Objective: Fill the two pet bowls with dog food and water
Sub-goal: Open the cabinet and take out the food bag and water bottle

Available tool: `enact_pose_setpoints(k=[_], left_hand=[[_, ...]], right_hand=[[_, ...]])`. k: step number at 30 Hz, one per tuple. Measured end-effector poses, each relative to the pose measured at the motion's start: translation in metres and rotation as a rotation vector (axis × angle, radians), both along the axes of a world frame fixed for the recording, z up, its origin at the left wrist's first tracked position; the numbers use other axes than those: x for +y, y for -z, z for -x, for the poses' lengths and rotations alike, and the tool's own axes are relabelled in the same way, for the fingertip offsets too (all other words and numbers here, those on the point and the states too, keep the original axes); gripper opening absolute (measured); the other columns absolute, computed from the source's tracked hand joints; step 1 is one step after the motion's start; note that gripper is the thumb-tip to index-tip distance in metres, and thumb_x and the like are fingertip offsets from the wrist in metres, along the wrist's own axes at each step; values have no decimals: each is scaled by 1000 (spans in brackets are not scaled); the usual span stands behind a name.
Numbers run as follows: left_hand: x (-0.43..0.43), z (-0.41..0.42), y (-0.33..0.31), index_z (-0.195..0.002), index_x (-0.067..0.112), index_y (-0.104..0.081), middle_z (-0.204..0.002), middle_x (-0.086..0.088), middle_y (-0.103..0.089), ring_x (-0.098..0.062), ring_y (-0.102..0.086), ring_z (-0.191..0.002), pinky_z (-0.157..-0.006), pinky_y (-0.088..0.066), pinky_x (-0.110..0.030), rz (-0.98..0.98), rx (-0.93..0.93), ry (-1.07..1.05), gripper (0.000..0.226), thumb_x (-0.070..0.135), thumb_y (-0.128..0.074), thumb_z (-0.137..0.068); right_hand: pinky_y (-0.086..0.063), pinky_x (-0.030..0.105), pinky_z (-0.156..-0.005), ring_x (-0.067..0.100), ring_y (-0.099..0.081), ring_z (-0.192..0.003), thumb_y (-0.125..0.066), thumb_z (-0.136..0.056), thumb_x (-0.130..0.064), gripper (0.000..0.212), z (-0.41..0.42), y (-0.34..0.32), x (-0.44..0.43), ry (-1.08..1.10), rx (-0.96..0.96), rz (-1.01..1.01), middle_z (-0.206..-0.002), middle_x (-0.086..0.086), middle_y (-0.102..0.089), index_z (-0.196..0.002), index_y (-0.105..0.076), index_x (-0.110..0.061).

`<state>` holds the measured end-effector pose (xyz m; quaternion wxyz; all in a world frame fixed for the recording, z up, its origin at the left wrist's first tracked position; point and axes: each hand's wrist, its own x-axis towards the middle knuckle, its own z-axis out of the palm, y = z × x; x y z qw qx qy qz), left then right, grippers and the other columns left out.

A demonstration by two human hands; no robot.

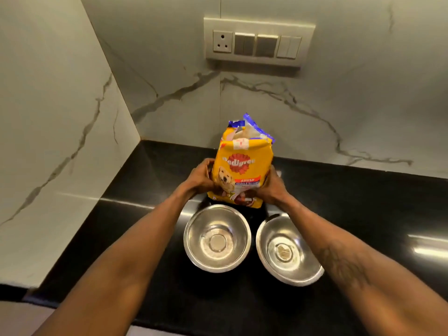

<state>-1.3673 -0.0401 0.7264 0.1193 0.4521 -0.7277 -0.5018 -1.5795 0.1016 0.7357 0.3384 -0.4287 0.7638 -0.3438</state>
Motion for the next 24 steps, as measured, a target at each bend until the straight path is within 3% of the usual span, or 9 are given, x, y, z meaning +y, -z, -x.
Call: enact_pose_setpoints(k=[3,6,10,13,16,19,24], left_hand=[[4,-2,5,-142,21,-41,-136,-4,-61,-24,-60,-129,-105,-55,-46,-45,40,6,109,10,-98,-50],[11,-6,-4,-154,18,-32,-147,-6,-53,-28,-51,-140,-107,-52,-42,-72,53,43,112,1,-95,-62],[18,-13,-34,-163,25,-18,-167,-12,-32,-32,-30,-155,-120,-37,-57,23,95,12,130,13,-99,-62],[27,-15,-67,-165,27,-13,-171,-13,-21,-34,-23,-157,-124,-30,-57,109,101,44,135,18,-100,-62],[42,-15,-100,-165,26,-13,-172,-14,-19,-36,-21,-158,-124,-29,-57,196,85,73,136,20,-101,-61],[57,-11,-134,-165,20,-14,-171,-16,-20,-37,-21,-157,-124,-29,-53,269,80,96,133,17,-100,-63],[91,3,-194,-163,17,-22,-168,-19,-27,-38,-29,-154,-120,-35,-49,404,112,121,134,27,-102,-56]], right_hand=[[-50,50,-107,27,-54,-131,-100,-47,-44,122,4,5,4,-9,-41,-6,-140,3,-56,-146,-30,-26],[-51,47,-105,28,-54,-132,-100,-55,-32,115,9,-4,8,-55,-51,-13,-142,3,-55,-147,-33,-24],[-47,44,-105,29,-50,-136,-97,-63,-25,113,16,-27,13,-109,-30,2,-149,6,-50,-154,-29,-21],[-46,48,-111,31,-48,-139,-98,-63,-28,115,17,-50,21,-146,32,54,-152,9,-48,-155,-28,-20],[-45,47,-110,30,-49,-138,-98,-61,-31,119,12,-76,33,-163,93,133,-153,11,-48,-156,-27,-20],[-48,45,-109,31,-50,-139,-98,-51,-47,127,6,-106,44,-180,122,189,-154,10,-48,-155,-31,-18],[-47,42,-109,31,-51,-137,-98,-61,-37,112,1,-165,71,-149,280,382,-152,15,-50,-153,-38,-11]])
